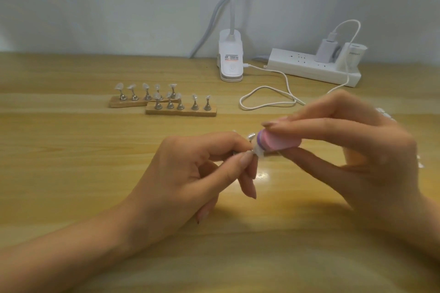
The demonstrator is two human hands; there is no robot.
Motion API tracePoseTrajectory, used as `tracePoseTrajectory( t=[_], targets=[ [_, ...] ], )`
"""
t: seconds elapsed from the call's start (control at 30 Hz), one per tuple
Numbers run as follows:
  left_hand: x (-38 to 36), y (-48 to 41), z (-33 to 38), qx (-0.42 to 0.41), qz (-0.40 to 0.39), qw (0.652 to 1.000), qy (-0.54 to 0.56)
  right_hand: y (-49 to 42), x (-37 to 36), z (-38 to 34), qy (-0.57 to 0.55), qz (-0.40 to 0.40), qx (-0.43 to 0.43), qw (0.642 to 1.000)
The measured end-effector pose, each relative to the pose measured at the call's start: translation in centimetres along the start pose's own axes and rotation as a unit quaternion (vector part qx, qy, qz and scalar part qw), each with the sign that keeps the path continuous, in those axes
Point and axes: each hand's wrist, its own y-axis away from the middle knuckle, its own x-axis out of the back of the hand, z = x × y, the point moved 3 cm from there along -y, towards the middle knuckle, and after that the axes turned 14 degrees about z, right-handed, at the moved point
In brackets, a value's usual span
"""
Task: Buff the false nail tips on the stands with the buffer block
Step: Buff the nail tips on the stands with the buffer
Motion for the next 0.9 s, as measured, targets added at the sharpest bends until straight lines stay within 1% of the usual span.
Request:
tracePoseTrajectory(
  t=[0.03,0.13,0.27,0.37,0.47,0.57,0.67,0.8,0.9],
  targets=[
    [0.0,0.1,0.0,-0.001,-0.001,1.000,0.001,0.1,-0.1,0.0,-0.006,0.001,-0.004,1.000],
    [-0.1,0.1,0.2,-0.013,-0.001,1.000,-0.004,0.4,-0.5,-0.4,-0.012,-0.030,0.033,0.999],
    [0.0,0.1,-0.1,-0.003,0.000,1.000,0.007,0.1,-0.2,0.1,-0.015,-0.004,-0.005,1.000],
    [-0.2,0.2,0.0,-0.019,-0.008,1.000,-0.007,0.3,-0.5,-0.3,-0.004,-0.021,0.037,0.999],
    [0.0,0.1,-0.2,-0.012,-0.002,1.000,-0.008,0.3,-0.3,-0.3,-0.015,-0.009,0.006,1.000],
    [-0.2,0.2,0.1,-0.035,-0.005,0.999,-0.029,0.2,-0.4,-0.3,-0.010,-0.021,0.024,0.999],
    [0.0,0.1,-0.1,-0.016,0.003,1.000,-0.018,0.2,-0.3,-0.1,-0.020,-0.011,-0.007,1.000],
    [-0.1,0.1,0.0,-0.029,-0.004,0.999,-0.020,0.3,-0.5,-0.1,-0.008,-0.022,0.018,1.000],
    [0.0,0.2,-0.2,-0.021,-0.005,1.000,-0.017,0.1,-0.1,0.6,-0.019,0.006,-0.017,1.000]
  ],
)
